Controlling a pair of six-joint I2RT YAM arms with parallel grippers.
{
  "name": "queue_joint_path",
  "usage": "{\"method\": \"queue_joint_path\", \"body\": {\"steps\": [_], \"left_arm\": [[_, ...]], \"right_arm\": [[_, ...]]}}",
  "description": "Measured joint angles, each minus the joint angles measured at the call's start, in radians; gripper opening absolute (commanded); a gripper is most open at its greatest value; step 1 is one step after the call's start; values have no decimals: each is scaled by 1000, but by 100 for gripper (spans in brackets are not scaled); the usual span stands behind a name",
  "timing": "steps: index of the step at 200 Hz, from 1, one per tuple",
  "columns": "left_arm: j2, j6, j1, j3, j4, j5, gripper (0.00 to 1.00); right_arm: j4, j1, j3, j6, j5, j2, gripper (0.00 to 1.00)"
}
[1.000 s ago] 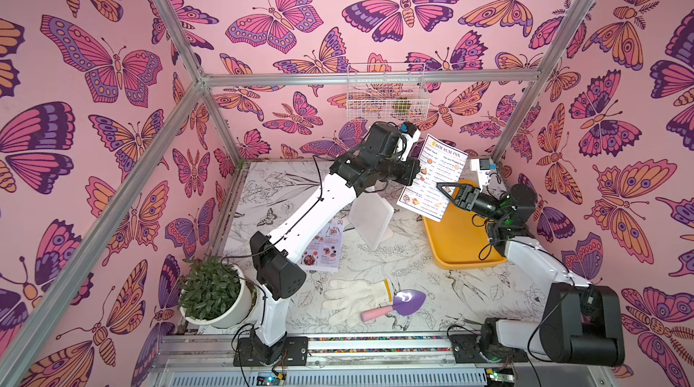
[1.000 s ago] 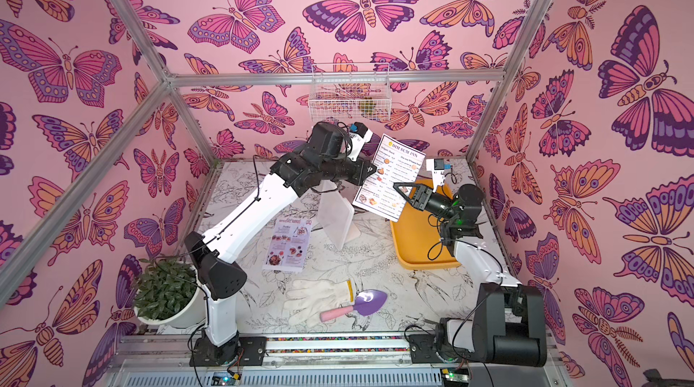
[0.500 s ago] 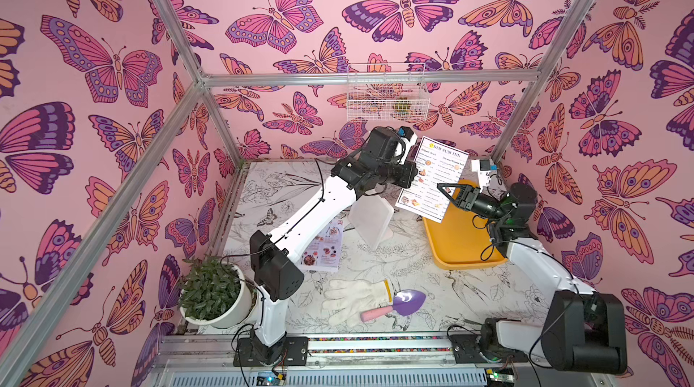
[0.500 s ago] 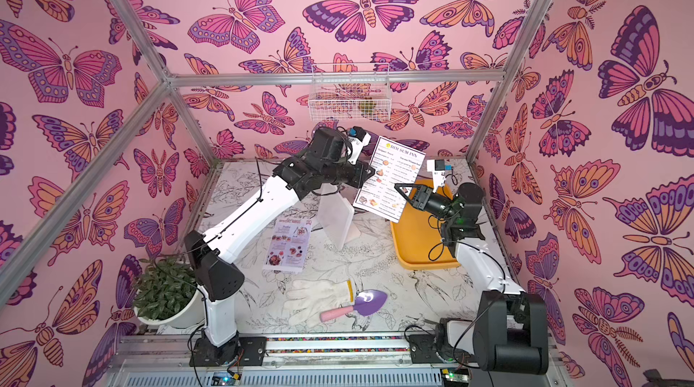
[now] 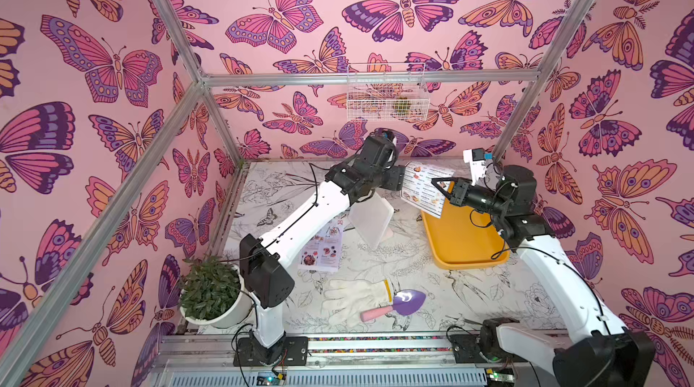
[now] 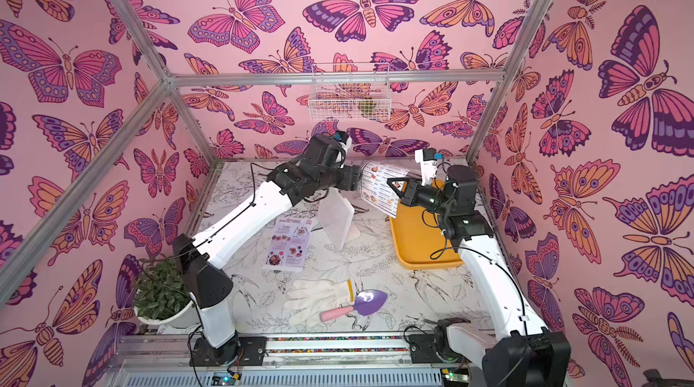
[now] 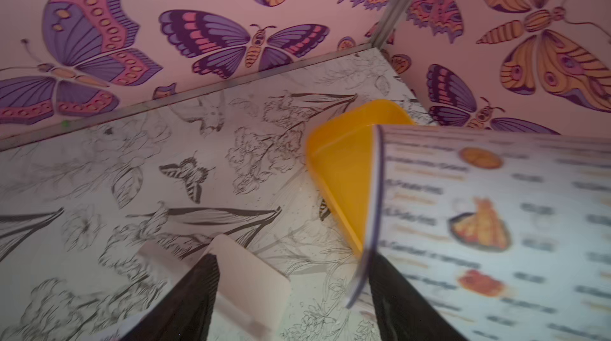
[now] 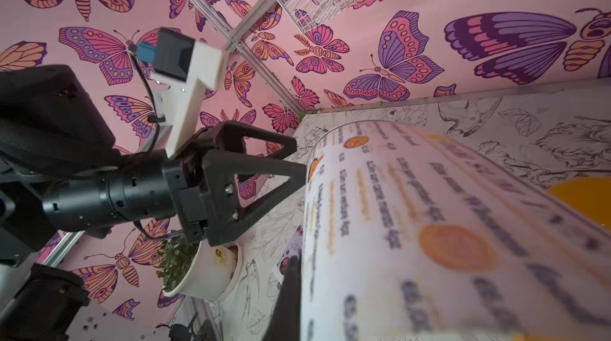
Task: Replace the menus in the menu holders
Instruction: Pick up the menu from the storage box.
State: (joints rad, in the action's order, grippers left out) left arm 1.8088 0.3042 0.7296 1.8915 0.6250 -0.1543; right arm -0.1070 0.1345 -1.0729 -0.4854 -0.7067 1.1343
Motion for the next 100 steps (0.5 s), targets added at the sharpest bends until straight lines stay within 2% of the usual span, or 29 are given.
{"method": "queue_joint_path", "body": {"steps": [24, 48, 72, 100], "left_arm": [[-127, 35, -56, -189, 13, -90, 71], [-192, 81, -123, -345, 14, -113, 69], [-145, 103, -161, -431, -9, -98, 69], [-36, 104, -165, -438, -79, -68, 69]], "right_arm": [[-129, 74, -88, 78, 138, 6, 0], [-236, 183, -193, 143, 285, 42, 0], [-312, 293, -281, 200, 432, 77, 0], [-357, 384, -352, 232, 570, 102, 0]]}}
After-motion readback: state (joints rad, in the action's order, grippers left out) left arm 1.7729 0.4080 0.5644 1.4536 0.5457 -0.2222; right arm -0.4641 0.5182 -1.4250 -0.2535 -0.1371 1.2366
